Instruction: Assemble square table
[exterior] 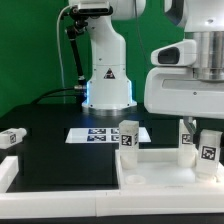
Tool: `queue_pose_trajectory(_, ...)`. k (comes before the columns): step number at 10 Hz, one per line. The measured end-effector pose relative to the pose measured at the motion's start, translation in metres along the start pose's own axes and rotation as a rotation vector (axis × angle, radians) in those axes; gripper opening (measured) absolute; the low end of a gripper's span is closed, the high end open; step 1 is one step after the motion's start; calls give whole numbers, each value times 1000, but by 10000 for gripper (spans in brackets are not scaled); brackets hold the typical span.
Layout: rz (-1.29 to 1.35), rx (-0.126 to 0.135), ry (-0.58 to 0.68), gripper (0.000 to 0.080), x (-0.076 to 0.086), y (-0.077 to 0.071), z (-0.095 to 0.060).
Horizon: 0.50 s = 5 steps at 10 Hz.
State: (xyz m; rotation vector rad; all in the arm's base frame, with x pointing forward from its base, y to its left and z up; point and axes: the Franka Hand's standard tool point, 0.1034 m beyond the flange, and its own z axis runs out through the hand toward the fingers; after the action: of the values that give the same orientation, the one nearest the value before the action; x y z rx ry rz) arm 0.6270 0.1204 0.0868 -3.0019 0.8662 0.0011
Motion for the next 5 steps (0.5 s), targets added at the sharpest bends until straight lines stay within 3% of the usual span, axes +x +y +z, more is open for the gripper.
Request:
queue_pose_trajectory(2, 191, -1, 2, 291, 1, 1, 1)
queue_pose_trajectory(4, 484, 41, 4, 291, 8, 8, 2)
queue_pose_trajectory(5, 613, 49, -18, 291, 8, 10, 3)
